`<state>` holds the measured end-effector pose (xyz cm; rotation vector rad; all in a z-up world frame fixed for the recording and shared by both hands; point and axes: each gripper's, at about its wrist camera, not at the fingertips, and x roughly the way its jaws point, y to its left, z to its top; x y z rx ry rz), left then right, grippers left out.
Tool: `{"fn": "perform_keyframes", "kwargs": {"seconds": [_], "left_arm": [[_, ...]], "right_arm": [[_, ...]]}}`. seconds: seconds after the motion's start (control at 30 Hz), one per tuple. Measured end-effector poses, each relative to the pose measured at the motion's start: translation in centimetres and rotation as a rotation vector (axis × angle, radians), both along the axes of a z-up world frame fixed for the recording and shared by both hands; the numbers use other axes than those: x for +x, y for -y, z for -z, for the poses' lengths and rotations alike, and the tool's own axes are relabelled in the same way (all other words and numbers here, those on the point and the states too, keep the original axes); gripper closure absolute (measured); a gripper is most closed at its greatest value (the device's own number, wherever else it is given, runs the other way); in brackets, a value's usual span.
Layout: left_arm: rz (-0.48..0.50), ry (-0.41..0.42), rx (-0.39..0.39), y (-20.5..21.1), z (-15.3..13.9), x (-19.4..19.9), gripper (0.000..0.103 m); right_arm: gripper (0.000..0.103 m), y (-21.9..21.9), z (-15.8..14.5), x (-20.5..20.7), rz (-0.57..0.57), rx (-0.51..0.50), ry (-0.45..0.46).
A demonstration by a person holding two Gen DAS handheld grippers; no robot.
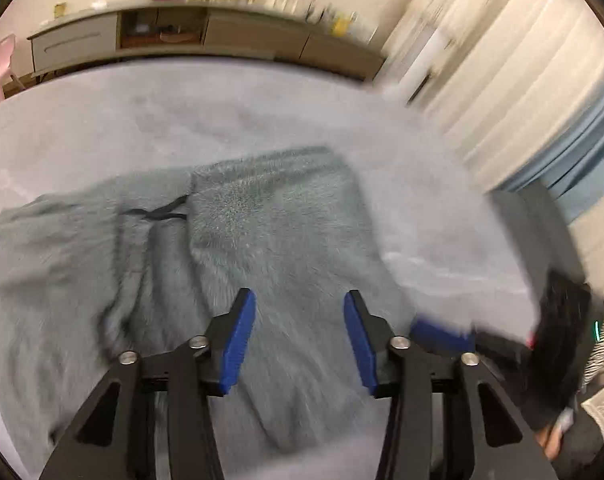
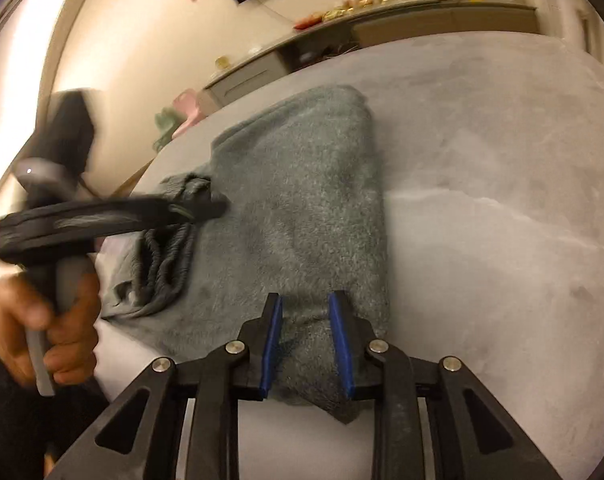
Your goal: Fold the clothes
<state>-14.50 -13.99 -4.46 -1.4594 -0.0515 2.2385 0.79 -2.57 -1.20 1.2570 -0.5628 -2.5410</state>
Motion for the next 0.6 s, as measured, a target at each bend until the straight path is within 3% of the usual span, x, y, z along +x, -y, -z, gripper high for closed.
{"fn": "perform_keyframes", "kwargs": {"seconds": [0.07,0.1,0.17,0.2,0.27,0.3,0.33,0.37,0.5,0.6], "left_arm": [[-0.013,0.012,-0.123,-4.3,2.8,-2.5,0.052],[-0.001,0.023,-0.148,-5.3,3.0,-2.9,0.051],[0.048,0.051,-0.149,-5.9,2.1,-2.5,0.051],[0.064,0.048,-0.138,-6.1,1.4,-2.1,0.051],[0.094,0.032,-0.11,-6.8,-0.4,-1.2,0.045],[0.109,0.039,-0.103,-7.3,-0.9,-0.8,0.042],[0.125,0.057,-0.099,-7.9,-1.1,-0.5,0.038],[0.14,0.076,-0.116,-9.1,-1.1,-0.8,0.038],[0.207,0.174,-0.279,-15.0,1.1,-3.0,0.037],[0.241,0.176,-0.365,-17.3,2.4,-2.9,0.037]], "right_arm": [[0.075,0.0,-0.7,0.0,0.005,0.0,-0.019],[0.074,-0.3,-1.2,0.3,0.026,0.011,-0.04],[0.053,-0.7,-1.9,0.7,0.072,0.043,-0.078],[0.035,-0.7,-1.9,0.7,0.085,0.061,-0.087],[0.031,-0.3,-1.1,-0.1,0.067,0.052,-0.065],[0.033,-0.3,-0.5,-0.4,0.043,0.031,-0.039],[0.063,0.2,0.0,-0.7,0.023,0.007,-0.025],[0.078,0.5,0.1,-0.7,0.027,0.018,-0.024],[0.084,1.9,-1.4,0.0,0.015,0.098,-0.124],[0.085,2.7,-1.6,-0.3,0.009,0.13,-0.158]]}}
